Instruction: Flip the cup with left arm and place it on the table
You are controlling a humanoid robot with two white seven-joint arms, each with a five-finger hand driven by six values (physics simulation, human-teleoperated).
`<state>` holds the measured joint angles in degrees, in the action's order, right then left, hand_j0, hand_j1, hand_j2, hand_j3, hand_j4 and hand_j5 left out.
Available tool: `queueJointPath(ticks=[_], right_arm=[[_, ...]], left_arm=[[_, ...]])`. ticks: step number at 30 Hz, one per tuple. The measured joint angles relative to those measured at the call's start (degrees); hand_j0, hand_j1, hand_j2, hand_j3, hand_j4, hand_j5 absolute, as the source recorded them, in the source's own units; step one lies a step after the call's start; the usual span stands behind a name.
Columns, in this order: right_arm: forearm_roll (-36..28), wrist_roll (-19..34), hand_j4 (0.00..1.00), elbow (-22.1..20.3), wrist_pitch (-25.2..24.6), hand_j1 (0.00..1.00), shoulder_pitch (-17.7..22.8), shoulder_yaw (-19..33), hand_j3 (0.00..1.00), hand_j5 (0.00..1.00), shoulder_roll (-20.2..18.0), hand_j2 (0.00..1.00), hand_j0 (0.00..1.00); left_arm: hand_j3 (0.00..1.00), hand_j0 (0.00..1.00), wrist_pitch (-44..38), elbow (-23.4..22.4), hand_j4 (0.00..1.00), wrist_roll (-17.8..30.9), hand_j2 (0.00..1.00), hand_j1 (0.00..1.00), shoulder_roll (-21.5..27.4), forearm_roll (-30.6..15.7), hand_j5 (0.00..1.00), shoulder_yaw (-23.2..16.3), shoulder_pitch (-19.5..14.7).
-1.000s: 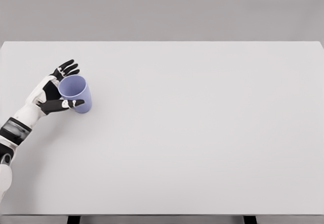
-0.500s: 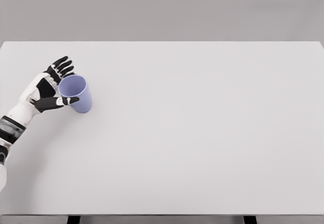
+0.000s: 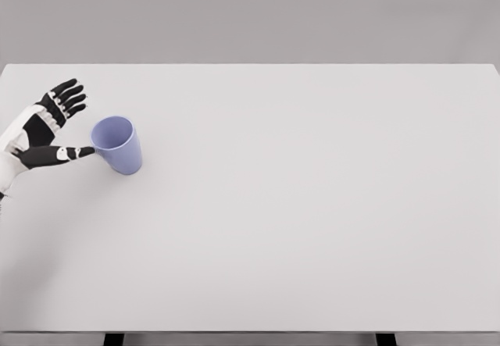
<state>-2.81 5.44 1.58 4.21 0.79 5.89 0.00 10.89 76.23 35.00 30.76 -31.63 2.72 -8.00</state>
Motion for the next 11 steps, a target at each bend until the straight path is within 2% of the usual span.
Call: queueJointPath(ticks=[5, 11], right_arm=[[0.00, 0.00, 1.00, 0.00, 0.00, 1.00, 0.00, 0.00, 1.00, 1.00, 0.00, 1.00, 1.00], [0.00, 0.00, 1.00, 0.00, 0.00, 1.00, 0.00, 0.00, 1.00, 1.00, 0.00, 1.00, 1.00]], left_arm=[[1.00, 1.00, -0.50, 5.58, 1.00, 0.00, 1.00, 1.00, 6.64, 0.88, 1.00, -0.42, 0.35], [1.00, 1.00, -0.50, 15.06, 1.00, 0.01, 1.00, 1.00, 8.92, 5.90, 1.00, -1.59, -0.18]])
